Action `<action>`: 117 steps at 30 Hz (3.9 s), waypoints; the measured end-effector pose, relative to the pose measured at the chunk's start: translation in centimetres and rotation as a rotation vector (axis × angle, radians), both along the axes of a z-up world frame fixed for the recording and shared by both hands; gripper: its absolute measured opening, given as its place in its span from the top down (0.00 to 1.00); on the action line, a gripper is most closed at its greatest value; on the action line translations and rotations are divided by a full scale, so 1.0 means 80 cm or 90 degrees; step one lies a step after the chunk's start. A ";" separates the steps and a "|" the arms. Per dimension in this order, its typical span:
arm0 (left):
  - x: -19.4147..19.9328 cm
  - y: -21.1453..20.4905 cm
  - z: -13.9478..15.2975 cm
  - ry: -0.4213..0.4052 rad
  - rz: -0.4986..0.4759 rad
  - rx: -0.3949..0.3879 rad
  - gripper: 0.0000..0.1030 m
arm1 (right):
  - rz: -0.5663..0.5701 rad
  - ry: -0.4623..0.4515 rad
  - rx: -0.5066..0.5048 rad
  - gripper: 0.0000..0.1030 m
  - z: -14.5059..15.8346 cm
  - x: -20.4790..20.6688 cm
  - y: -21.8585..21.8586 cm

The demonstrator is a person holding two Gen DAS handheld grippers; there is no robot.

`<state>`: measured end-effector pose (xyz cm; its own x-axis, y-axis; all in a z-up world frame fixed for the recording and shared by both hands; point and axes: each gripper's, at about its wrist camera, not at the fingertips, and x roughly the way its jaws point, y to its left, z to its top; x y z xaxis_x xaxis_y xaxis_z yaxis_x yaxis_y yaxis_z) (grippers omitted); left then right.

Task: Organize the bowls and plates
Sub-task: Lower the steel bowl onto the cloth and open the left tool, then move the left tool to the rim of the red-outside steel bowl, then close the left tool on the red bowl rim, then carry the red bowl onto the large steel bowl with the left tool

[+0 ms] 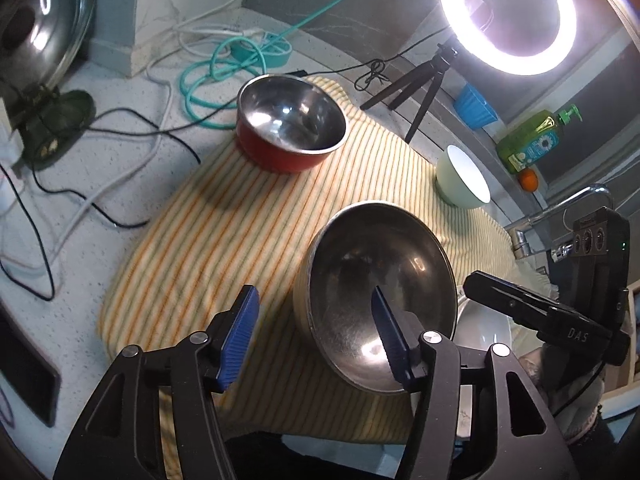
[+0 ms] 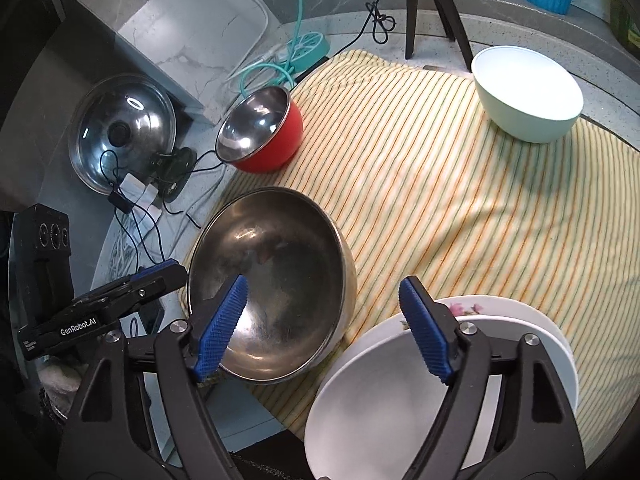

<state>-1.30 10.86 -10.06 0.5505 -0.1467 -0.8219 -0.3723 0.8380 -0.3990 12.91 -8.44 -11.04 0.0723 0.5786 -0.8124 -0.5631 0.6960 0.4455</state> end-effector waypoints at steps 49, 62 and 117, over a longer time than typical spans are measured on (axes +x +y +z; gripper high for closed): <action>0.141 0.042 0.113 -0.151 -0.102 0.060 0.40 | -0.206 -0.097 0.096 0.20 0.138 0.110 -0.109; 0.122 0.136 0.022 -0.061 -0.051 0.006 0.55 | -0.113 -0.039 0.084 0.21 0.097 0.094 0.023; 0.127 0.133 0.003 -0.060 -0.088 -0.074 0.78 | -0.055 0.061 0.024 0.87 0.007 0.098 0.146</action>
<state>8.85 21.54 -9.79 0.5928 -0.3165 -0.7406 -0.2137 0.8247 -0.5236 20.71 3.23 -10.52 0.0464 0.6039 -0.7957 -0.4554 0.7217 0.5212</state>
